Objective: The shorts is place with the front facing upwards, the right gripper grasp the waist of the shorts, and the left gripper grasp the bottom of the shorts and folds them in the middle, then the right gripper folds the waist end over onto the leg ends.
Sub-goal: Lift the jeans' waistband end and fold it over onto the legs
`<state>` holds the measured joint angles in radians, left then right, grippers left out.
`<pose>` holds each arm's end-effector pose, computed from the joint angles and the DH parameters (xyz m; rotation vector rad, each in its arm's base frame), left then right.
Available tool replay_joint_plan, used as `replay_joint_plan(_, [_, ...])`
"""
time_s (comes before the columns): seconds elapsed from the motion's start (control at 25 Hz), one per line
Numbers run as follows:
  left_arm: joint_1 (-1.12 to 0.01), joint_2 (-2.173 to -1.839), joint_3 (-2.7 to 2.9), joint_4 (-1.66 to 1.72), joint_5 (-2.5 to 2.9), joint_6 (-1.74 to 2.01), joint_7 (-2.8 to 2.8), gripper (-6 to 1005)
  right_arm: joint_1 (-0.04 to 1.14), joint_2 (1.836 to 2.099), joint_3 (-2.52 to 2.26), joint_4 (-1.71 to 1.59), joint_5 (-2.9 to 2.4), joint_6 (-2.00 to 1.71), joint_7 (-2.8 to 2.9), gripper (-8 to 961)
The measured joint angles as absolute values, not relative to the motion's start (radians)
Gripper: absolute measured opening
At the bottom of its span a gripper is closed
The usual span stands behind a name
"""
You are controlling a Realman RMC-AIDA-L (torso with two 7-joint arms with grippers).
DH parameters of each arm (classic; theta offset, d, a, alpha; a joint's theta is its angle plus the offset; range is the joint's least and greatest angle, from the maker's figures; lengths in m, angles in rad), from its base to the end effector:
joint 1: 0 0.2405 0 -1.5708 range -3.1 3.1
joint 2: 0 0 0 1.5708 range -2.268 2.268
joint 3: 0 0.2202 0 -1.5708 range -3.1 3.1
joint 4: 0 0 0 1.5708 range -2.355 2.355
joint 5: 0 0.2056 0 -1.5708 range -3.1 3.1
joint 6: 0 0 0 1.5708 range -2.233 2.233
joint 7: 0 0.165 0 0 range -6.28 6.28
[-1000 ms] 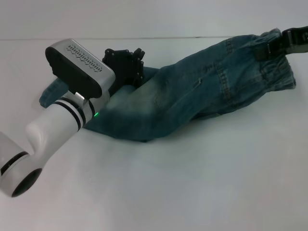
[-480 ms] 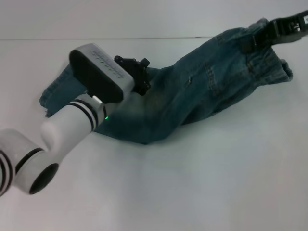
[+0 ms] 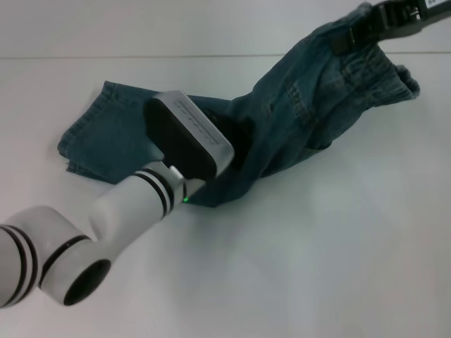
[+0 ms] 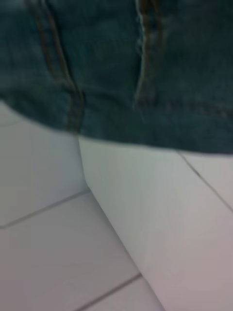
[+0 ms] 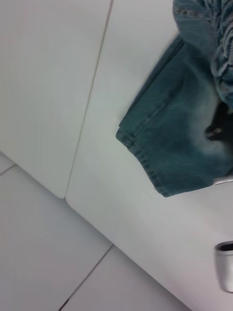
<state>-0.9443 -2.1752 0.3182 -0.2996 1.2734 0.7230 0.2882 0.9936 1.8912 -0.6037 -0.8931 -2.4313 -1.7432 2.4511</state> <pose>-0.1672 0.3645 -0.1478 -2.2685 -0.1149 -0.3059 0.1175 0.4037 0.0963 -2.6202 1.3111 0.2469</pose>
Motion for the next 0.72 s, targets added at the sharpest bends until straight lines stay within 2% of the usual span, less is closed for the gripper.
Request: replay_joint_plan(0.72, [-0.913,-2.175,0.005,-0.454,1.631,0.733,0.301,71,1.070,1.924,-0.619,-0.889,-2.429,-1.736,2.461,116])
